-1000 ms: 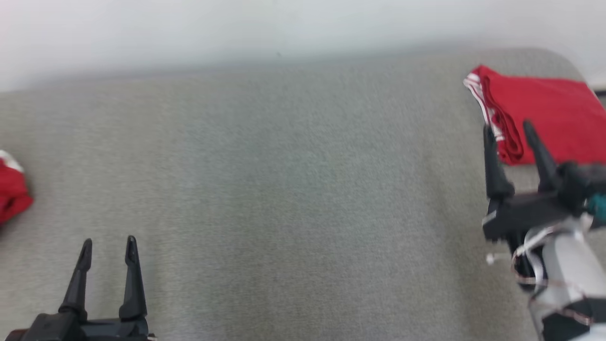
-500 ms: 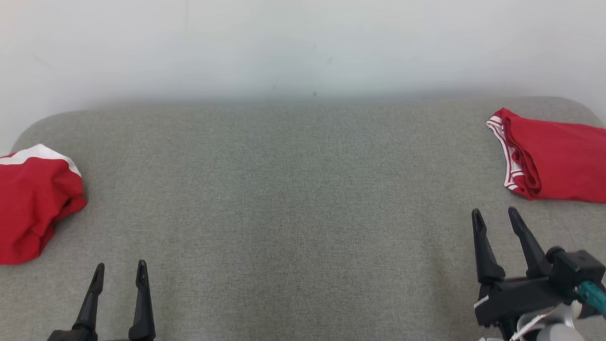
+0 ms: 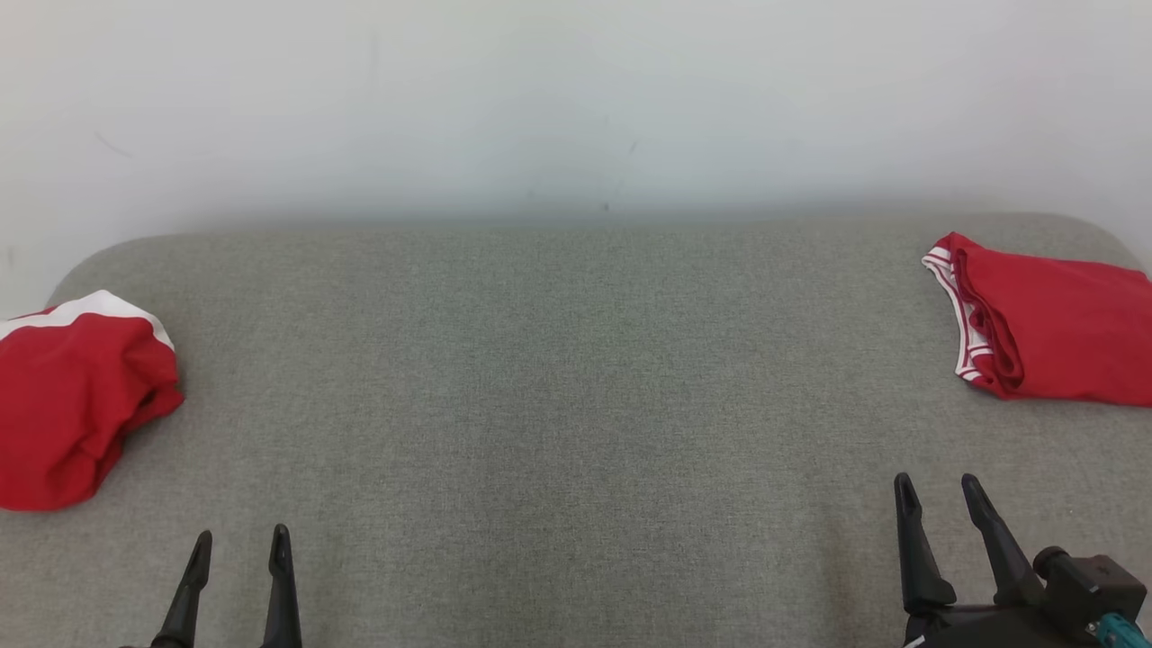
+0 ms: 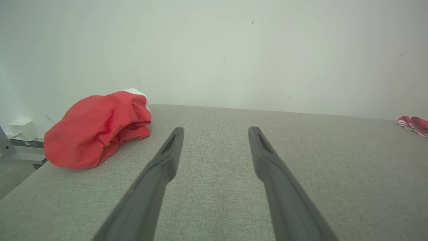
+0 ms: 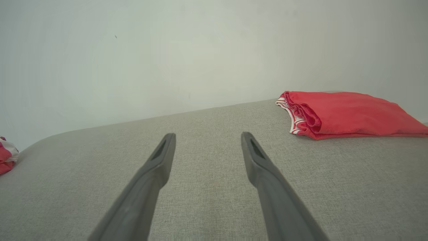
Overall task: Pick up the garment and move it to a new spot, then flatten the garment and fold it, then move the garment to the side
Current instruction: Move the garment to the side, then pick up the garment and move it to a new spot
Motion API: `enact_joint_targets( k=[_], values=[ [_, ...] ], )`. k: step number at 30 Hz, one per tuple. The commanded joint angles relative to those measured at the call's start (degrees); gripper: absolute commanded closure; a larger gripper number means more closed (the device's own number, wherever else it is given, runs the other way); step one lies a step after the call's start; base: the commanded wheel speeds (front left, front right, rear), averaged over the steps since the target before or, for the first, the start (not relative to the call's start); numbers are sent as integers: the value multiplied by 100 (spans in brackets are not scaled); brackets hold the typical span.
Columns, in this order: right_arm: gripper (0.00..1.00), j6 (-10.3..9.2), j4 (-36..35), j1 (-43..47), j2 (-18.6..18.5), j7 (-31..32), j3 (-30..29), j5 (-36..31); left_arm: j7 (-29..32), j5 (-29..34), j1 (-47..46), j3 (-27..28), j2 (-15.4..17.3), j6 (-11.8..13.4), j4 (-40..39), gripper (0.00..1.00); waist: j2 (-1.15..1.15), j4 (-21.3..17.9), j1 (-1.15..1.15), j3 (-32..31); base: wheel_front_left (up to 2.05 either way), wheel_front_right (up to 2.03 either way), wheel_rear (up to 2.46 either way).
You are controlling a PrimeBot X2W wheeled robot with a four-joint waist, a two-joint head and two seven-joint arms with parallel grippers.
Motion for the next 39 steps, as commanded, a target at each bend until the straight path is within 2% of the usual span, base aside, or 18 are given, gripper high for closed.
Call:
enact_joint_targets(
  k=[1, 15, 20, 27, 39],
  values=[
    [0, -11, -33, 82, 37, -9, -22, -50, -17, 12, 77, 10, -18, -30, 37, 0, 0, -6, 0, -5, 0, 0, 0],
    [0, -11, -29, 189, 132, 26, -57, -98, -17, 42, 31, 26, -25, -62, 131, 0, 0, -5, 0, -41, 0, 0, 0],
    [0, -11, -31, 217, 149, 20, -59, -73, -17, 38, -35, 43, -18, -71, 164, 0, 0, 128, 0, -55, 0, 0, 0],
    [0, -11, 16, 256, 187, -33, 6, 0, -18, 23, -22, 161, -32, -60, 170, 0, 0, 588, 0, -35, 0, 0, 0],
    [0, -11, 97, 218, 162, -16, 116, -66, -17, 11, 62, 327, -38, 28, 105, 0, 0, 1754, 0, 55, 0, 0, 0]
  ],
)
